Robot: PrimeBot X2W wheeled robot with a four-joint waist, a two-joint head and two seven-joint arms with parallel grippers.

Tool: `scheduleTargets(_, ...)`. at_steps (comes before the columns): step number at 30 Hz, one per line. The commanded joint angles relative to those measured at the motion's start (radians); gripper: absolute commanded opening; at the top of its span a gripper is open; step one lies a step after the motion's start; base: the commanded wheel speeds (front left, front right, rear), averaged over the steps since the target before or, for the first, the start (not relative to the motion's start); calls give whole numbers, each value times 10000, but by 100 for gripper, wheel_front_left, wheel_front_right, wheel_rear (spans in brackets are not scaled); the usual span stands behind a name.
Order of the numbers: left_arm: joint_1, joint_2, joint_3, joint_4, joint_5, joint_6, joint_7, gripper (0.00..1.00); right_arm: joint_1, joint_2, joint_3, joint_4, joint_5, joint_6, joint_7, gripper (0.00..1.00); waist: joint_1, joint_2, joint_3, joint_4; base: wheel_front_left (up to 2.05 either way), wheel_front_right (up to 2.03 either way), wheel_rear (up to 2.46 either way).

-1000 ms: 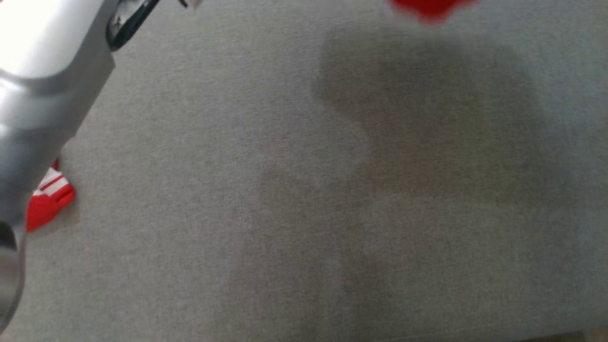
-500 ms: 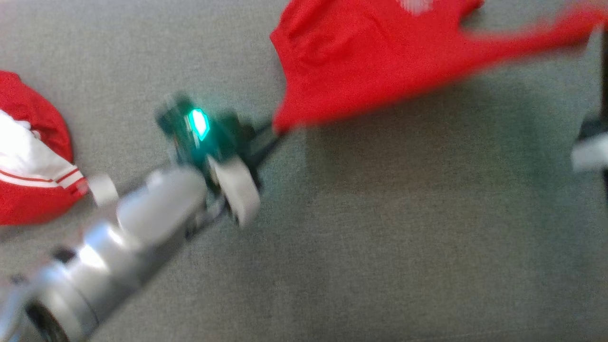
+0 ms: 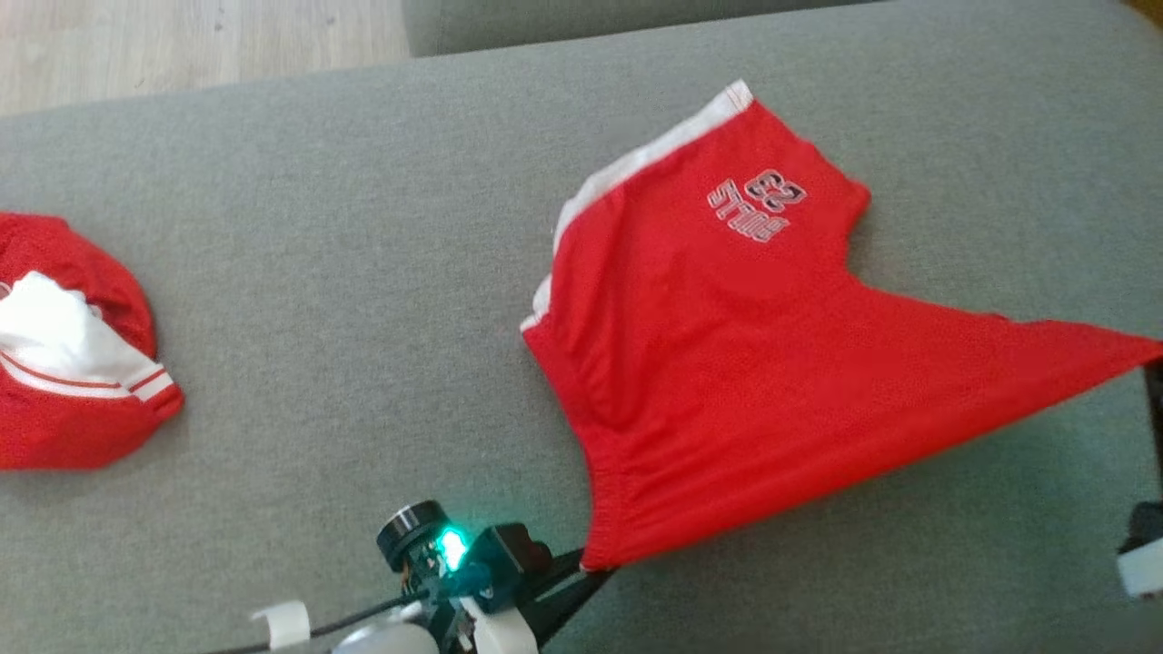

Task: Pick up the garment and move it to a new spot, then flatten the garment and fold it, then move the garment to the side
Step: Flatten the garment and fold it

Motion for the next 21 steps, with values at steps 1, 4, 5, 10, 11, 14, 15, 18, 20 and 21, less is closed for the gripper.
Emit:
scheduleTargets(1, -235, 543, 321, -278, -82, 151, 114, 0, -275, -372, -340, -496, -47, -13, 75, 0, 4, -1, 3, 67, 0, 0, 0)
scheduleTargets(4, -346, 650, 616, -1260, -532, 245, 426, 0, -422, -421, -552, -953, -130, -13, 491, 0, 4, -1, 144, 335, 0, 0, 0)
scheduleTargets(5, -434, 617, 739, -1487, -738, 206, 516, 0, -616, -450, -555, -970, -122, -13, 625, 0, 4, -1, 221, 435, 0, 0, 0)
scheduleTargets(10, -1192, 148, 1269, -1881, -1762, -262, 1033, 0, -2087, -1065, -52, -407, 63, -13, 1252, 0, 4, -1, 847, 1019, 0, 0, 0)
scheduleTargets(11, -1348, 12, 1393, -1863, -2001, -350, 1098, 0, -2466, -1208, 89, -223, 116, -13, 1324, 0, 4, -1, 994, 1126, 0, 0, 0)
scheduleTargets(14, -1821, -333, 1717, -1664, -2569, -556, 1231, 0, -3586, -1638, 587, 465, 311, -13, 1555, 0, 4, -1, 1371, 1402, 0, 0, 0)
scheduleTargets(15, -1969, -434, 1799, -1573, -2738, -619, 1271, 0, -3960, -1777, 787, 730, 400, -13, 1618, 0, 4, -1, 1486, 1487, 0, 0, 0)
scheduleTargets(18, -2294, -704, 2017, -1299, -3262, -762, 1339, 0, -5035, -2132, 1521, 1557, 712, -13, 1795, 0, 4, -1, 1784, 1704, 0, 0, 0)
scheduleTargets(20, -2422, -865, 2170, -1171, -3658, -834, 1316, 0, -5688, -2323, 2042, 2120, 852, -13, 1814, 0, 4, -1, 1940, 1833, 0, 0, 0)
scheduleTargets(21, -2477, -931, 2239, -1104, -3839, -860, 1304, 0, -5993, -2385, 2305, 2398, 928, -13, 1797, 0, 4, -1, 2000, 1895, 0, 0, 0)
